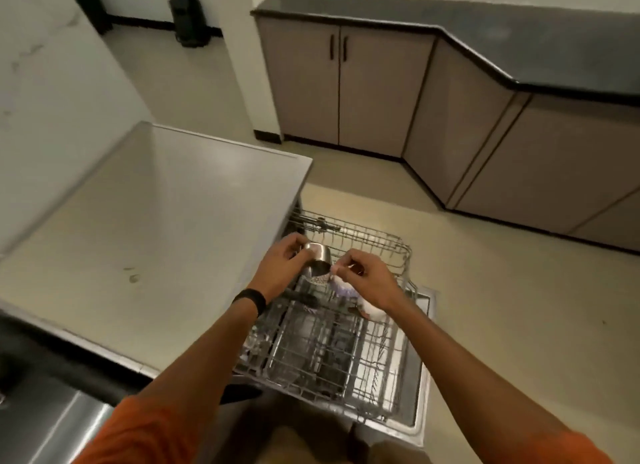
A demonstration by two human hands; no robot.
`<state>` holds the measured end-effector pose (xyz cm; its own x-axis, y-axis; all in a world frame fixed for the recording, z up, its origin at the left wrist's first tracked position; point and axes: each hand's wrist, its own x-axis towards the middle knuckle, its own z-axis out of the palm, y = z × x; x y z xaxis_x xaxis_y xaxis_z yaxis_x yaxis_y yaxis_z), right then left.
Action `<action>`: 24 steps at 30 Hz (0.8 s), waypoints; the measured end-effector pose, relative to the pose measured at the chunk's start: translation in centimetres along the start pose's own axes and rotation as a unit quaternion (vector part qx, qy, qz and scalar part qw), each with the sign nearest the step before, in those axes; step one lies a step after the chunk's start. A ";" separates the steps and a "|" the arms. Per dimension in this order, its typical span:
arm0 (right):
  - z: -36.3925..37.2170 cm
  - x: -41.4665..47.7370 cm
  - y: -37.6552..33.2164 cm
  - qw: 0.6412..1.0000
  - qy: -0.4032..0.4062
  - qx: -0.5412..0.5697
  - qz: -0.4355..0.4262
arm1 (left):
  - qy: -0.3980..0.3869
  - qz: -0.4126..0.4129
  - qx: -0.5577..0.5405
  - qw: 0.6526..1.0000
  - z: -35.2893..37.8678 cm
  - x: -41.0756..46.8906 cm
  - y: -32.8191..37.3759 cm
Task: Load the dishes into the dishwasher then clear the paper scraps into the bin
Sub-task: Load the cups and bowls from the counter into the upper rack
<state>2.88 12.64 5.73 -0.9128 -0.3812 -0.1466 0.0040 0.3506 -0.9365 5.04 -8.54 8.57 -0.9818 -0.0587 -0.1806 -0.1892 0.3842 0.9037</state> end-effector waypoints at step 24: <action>-1.1 13.1 22.3 0.926 -0.028 -0.296 0.234 | -0.133 -0.007 0.186 0.973 18.4 22.7 -16.2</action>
<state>-9.39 16.38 -16.76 -0.8453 -0.1068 -0.5235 0.1545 0.8891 -0.4308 -13.92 0.86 -17.36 -0.9310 0.1557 -0.3301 -0.1339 0.6956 0.7058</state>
